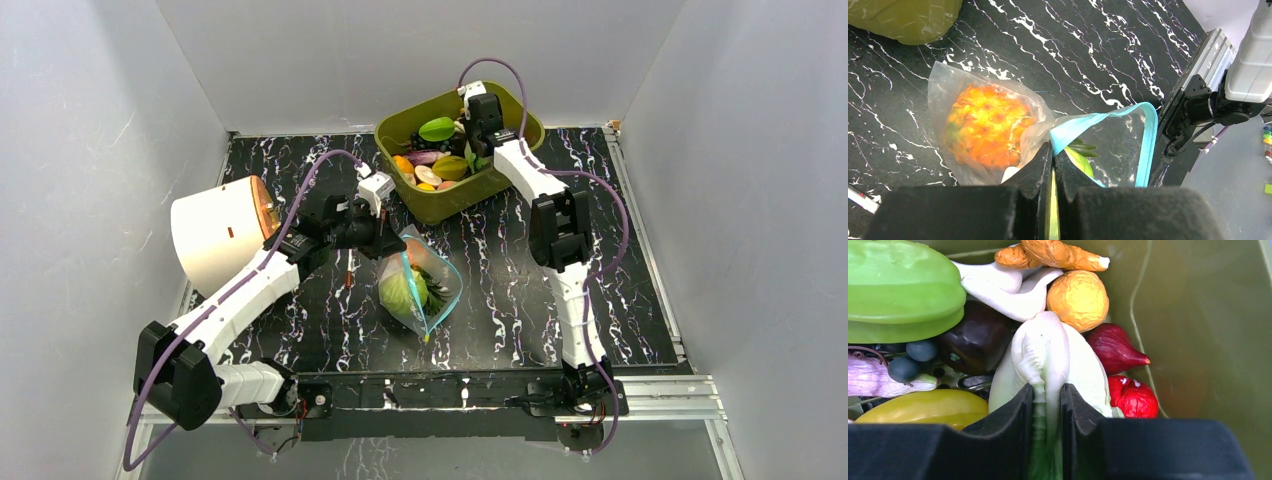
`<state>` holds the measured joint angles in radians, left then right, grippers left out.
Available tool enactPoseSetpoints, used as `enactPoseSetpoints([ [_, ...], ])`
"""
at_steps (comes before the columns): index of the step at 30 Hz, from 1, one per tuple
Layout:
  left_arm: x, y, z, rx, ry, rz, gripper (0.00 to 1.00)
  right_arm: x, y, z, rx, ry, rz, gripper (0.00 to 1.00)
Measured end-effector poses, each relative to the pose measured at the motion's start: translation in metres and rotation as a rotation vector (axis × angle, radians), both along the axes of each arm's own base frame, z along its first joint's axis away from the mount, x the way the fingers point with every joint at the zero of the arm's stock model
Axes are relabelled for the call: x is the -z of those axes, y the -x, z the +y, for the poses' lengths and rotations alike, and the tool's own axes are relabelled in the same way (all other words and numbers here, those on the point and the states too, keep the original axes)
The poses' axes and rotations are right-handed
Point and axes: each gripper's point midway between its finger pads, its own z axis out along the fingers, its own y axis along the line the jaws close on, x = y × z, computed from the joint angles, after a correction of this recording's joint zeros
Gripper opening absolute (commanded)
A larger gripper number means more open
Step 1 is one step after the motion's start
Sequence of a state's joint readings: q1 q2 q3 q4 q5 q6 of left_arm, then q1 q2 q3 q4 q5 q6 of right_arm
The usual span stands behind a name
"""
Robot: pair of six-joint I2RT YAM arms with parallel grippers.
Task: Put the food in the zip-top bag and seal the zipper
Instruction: Adjust the fake vegetable in the bin.
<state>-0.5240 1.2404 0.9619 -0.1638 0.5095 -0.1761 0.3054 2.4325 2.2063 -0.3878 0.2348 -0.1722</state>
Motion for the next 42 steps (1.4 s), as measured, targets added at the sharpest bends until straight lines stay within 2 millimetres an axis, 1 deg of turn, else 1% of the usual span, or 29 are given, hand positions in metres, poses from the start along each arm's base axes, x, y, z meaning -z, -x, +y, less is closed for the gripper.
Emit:
enactPoseSetpoints([
  [2, 0.001, 0.000, 0.001, -0.002, -0.001, 0.001, 0.00, -0.001, -0.001, -0.001, 0.005, -0.003, -0.003, 0.07],
  [7, 0.005, 0.000, 0.004, -0.011, -0.005, 0.002, 0.00, -0.006, 0.000, -0.001, 0.011, -0.020, -0.009, 0.00],
  [9, 0.004, 0.002, 0.006, -0.014, -0.003, -0.003, 0.00, -0.010, 0.002, -0.002, 0.011, -0.025, -0.013, 0.00],
  [12, 0.000, 0.002, 0.008, -0.021, 0.000, -0.018, 0.00, -0.022, 0.006, -0.004, 0.014, -0.032, -0.026, 0.00],
  [15, -0.004, 0.001, 0.009, -0.027, 0.003, -0.031, 0.00, -0.042, 0.010, -0.005, 0.012, -0.057, -0.052, 0.00],
  [24, -0.014, -0.001, 0.016, -0.048, 0.022, -0.067, 0.00, -0.118, 0.032, -0.003, -0.004, -0.150, -0.158, 0.00],
  [27, -0.015, -0.001, 0.018, -0.055, 0.023, -0.073, 0.00, -0.131, 0.039, -0.003, -0.012, -0.174, -0.177, 0.00],
  [29, -0.017, -0.001, 0.019, -0.057, 0.026, -0.079, 0.00, -0.138, 0.043, -0.002, -0.017, -0.184, -0.188, 0.03],
  [31, -0.019, -0.001, 0.019, -0.060, 0.030, -0.088, 0.00, -0.141, 0.044, -0.003, -0.016, -0.188, -0.198, 0.04],
  [33, -0.023, 0.000, 0.020, -0.061, 0.037, -0.098, 0.00, -0.140, 0.043, -0.002, -0.015, -0.189, -0.202, 0.05],
  [38, -0.025, 0.002, 0.022, -0.065, 0.041, -0.108, 0.00, -0.125, 0.038, -0.005, 0.005, -0.173, -0.190, 0.08],
  [40, -0.025, 0.002, 0.022, -0.066, 0.041, -0.110, 0.00, -0.116, 0.034, -0.007, 0.020, -0.164, -0.184, 0.13],
  [42, -0.025, 0.002, 0.022, -0.068, 0.040, -0.111, 0.00, -0.101, 0.028, -0.010, 0.044, -0.150, -0.174, 0.22],
])
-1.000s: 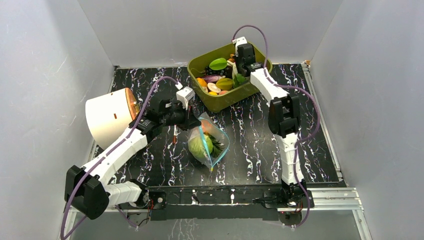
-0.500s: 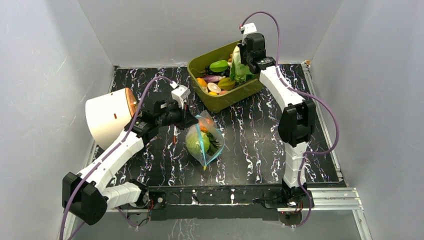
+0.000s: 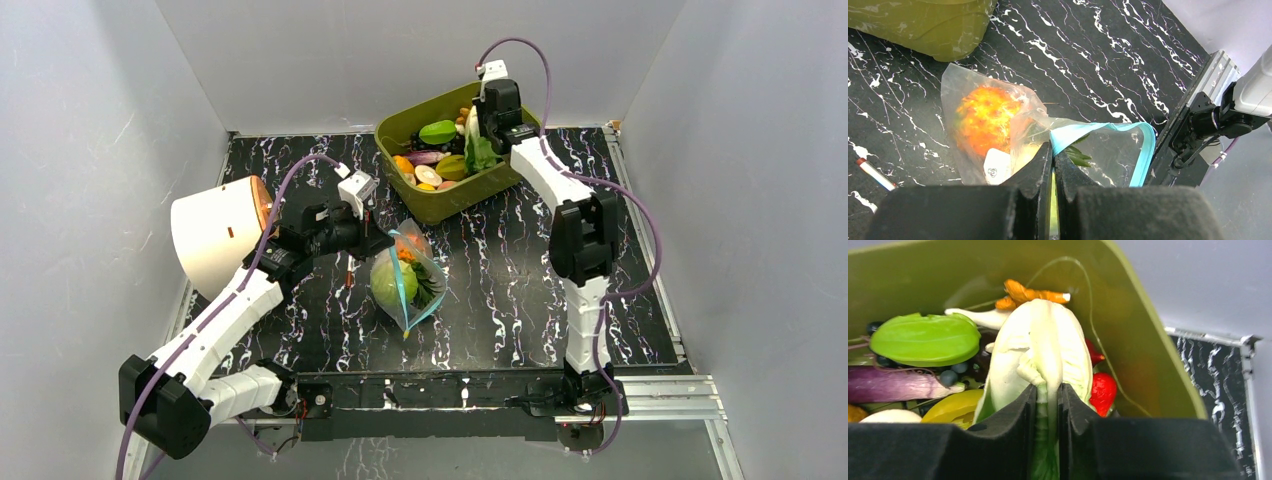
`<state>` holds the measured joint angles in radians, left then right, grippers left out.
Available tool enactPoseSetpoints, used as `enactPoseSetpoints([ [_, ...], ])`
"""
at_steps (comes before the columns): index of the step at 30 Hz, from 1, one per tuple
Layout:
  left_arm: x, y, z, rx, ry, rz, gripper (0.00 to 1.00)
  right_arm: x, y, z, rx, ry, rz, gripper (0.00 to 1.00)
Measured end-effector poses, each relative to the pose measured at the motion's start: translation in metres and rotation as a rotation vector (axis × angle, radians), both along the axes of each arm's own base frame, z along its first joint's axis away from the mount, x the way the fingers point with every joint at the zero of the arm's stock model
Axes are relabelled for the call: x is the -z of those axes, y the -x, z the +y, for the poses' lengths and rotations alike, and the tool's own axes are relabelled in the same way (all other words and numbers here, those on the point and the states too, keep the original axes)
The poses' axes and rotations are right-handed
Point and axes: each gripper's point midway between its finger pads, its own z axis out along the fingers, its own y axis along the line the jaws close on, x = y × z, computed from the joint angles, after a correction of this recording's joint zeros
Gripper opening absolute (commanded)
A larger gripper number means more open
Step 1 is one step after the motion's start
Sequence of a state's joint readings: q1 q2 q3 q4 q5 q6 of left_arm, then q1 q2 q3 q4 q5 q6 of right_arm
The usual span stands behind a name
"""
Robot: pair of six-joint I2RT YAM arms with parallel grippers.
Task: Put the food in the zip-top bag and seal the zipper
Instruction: Adjust the fake vegetable in the bin, then pick up the fake fruit from the bin.
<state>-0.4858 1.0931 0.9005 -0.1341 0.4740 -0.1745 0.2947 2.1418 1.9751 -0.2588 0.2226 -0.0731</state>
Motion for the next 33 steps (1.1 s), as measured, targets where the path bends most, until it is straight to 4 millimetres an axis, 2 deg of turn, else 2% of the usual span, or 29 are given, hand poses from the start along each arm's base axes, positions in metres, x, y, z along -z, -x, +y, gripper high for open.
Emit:
enactPoseSetpoints([
  [4, 0.000, -0.001, 0.001, -0.009, -0.005, -0.002, 0.00, 0.036, -0.012, -0.001, 0.024, 0.022, 0.045, 0.40],
  [6, 0.001, -0.002, 0.002, -0.012, -0.008, -0.005, 0.00, 0.046, -0.016, 0.002, 0.014, 0.022, 0.059, 0.47],
  [9, 0.001, -0.003, 0.002, -0.016, -0.011, -0.008, 0.00, 0.046, -0.018, 0.013, -0.040, -0.001, 0.060, 0.57],
  [15, 0.002, -0.005, 0.004, -0.024, -0.019, -0.015, 0.00, 0.031, -0.019, 0.049, -0.267, -0.026, 0.008, 0.64],
  [20, 0.002, -0.006, 0.005, -0.031, -0.026, -0.022, 0.00, 0.035, -0.014, 0.074, -0.458, 0.024, -0.044, 0.68],
  [27, 0.003, -0.007, 0.007, -0.040, -0.030, -0.024, 0.00, 0.030, -0.019, 0.097, -0.659, 0.146, -0.130, 0.83],
  [32, 0.007, -0.006, 0.008, -0.039, -0.035, -0.018, 0.00, 0.043, -0.026, 0.108, -0.764, 0.230, -0.167, 0.87],
  [33, 0.007, -0.006, 0.008, -0.039, -0.035, -0.017, 0.00, 0.046, -0.028, 0.109, -0.774, 0.240, -0.172, 0.95],
])
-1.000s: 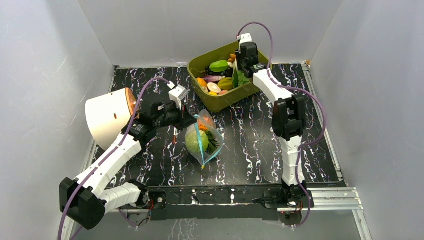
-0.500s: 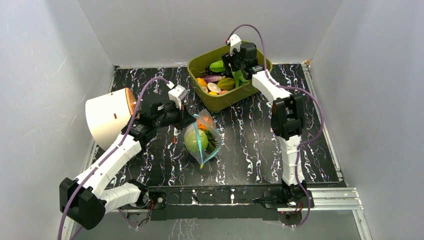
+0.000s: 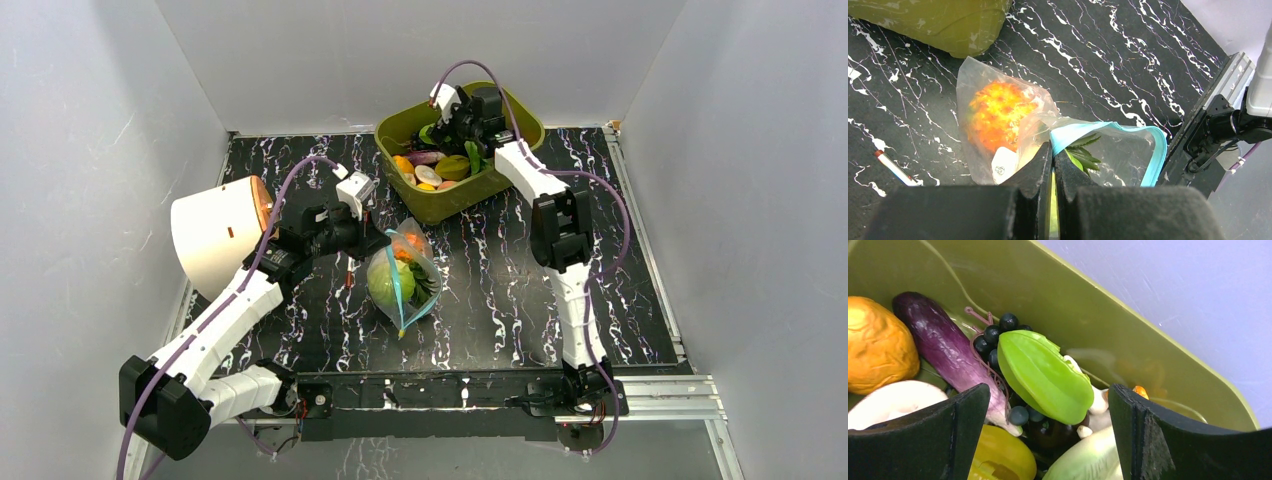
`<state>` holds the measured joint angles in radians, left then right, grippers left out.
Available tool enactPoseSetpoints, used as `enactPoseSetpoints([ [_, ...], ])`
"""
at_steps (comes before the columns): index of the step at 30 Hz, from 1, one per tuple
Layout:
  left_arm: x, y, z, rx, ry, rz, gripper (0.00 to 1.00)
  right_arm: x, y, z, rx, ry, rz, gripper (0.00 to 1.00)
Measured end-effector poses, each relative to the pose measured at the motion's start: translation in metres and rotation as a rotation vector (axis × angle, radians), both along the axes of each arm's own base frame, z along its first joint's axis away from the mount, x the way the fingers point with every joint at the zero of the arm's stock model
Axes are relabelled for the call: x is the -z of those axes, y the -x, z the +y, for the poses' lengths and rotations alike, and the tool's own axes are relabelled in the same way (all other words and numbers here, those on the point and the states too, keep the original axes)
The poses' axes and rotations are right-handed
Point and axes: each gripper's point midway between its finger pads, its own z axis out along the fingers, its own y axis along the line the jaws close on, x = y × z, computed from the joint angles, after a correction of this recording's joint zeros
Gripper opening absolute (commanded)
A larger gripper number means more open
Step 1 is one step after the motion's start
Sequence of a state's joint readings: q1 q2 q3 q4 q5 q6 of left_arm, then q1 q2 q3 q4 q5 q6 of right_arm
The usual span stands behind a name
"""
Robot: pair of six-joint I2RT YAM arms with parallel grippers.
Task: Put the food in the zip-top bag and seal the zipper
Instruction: Pick up the fake fruit from the bin.
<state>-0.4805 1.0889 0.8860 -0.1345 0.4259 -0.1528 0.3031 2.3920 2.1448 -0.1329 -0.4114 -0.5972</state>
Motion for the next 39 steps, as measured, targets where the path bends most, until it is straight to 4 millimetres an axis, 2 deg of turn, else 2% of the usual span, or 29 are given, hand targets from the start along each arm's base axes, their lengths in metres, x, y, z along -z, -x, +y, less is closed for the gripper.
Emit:
enactPoseSetpoints([
  [1, 0.000, 0.000, 0.000, 0.000, 0.000, 0.000, 0.00, 0.005, -0.003, 0.001, -0.009, 0.009, -0.002, 0.98],
  [6, 0.000, 0.000, 0.000, 0.000, 0.001, -0.001, 0.00, 0.025, -0.011, 0.001, -0.016, 0.046, -0.010, 0.98],
  [11, 0.000, 0.000, 0.000, 0.001, 0.001, -0.001, 0.00, 0.028, -0.020, 0.002, -0.026, 0.057, -0.037, 0.95],
  [15, 0.000, 0.000, 0.000, 0.001, 0.001, -0.001, 0.00, 0.036, -0.021, 0.004, -0.044, 0.061, -0.036, 0.83],
  [18, 0.000, 0.000, 0.000, 0.001, 0.000, 0.000, 0.00, 0.039, -0.020, 0.006, -0.064, 0.058, -0.033, 0.77],
  [22, 0.000, 0.000, 0.000, 0.001, 0.000, 0.002, 0.00, 0.040, -0.021, 0.008, -0.084, 0.044, -0.038, 0.58],
  [33, 0.004, -0.001, 0.000, 0.001, -0.007, 0.007, 0.00, 0.034, -0.023, 0.011, -0.112, 0.014, -0.064, 0.48],
  [39, 0.005, -0.003, 0.000, -0.006, -0.012, 0.007, 0.00, 0.038, -0.016, 0.010, -0.119, 0.010, -0.052, 0.44],
])
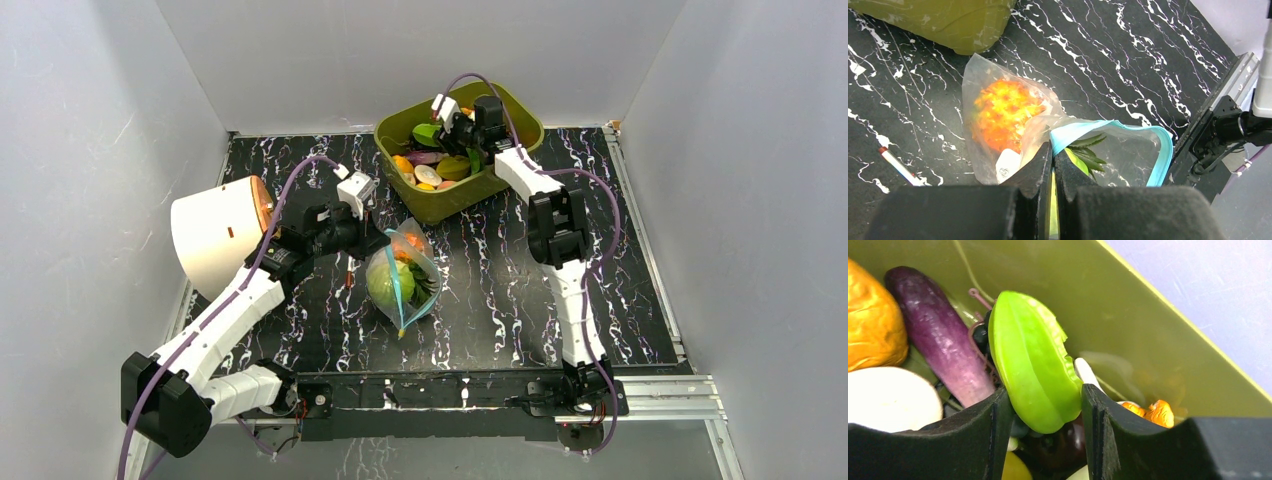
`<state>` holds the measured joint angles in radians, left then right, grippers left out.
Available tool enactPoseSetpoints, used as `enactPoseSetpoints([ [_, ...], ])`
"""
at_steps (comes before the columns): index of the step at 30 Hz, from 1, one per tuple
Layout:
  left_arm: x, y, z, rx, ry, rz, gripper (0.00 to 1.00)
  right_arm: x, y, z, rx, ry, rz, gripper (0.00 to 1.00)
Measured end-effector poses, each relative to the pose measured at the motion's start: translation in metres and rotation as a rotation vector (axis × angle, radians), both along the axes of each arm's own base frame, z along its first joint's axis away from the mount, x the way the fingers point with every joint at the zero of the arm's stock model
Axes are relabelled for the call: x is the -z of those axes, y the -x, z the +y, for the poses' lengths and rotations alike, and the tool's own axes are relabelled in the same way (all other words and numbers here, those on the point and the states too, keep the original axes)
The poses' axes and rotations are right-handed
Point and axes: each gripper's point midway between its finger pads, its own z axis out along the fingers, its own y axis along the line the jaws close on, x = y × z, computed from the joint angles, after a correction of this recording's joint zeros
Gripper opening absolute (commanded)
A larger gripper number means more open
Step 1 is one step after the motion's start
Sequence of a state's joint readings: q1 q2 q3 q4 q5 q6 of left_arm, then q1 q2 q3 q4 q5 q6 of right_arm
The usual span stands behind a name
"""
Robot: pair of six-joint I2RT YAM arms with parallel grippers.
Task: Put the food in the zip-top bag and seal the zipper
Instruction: Pick up the fake fruit from the bin, then place the fake fruit in the zipper food storage bag.
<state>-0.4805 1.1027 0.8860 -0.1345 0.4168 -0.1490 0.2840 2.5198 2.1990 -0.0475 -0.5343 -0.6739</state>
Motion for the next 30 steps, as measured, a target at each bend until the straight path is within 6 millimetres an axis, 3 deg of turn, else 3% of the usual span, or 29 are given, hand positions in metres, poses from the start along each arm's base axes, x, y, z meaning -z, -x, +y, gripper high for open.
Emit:
enactPoseSetpoints([
  [8, -0.005, -0.002, 0.005, -0.029, -0.004, -0.025, 0.00, -0.020, 0.035, -0.001, -0.005, -0.029, 0.054, 0.35],
  [21, -0.011, -0.005, 0.012, -0.077, -0.008, -0.050, 0.00, -0.121, 0.071, -0.010, 0.098, -0.147, 0.005, 0.29],
  [26, -0.008, -0.005, 0.012, -0.084, 0.002, -0.046, 0.00, -0.132, 0.115, -0.014, 0.168, -0.215, 0.088, 0.29],
  [30, -0.007, -0.005, 0.012, -0.088, 0.007, -0.041, 0.00, -0.118, 0.168, -0.007, 0.200, -0.224, 0.166, 0.29],
])
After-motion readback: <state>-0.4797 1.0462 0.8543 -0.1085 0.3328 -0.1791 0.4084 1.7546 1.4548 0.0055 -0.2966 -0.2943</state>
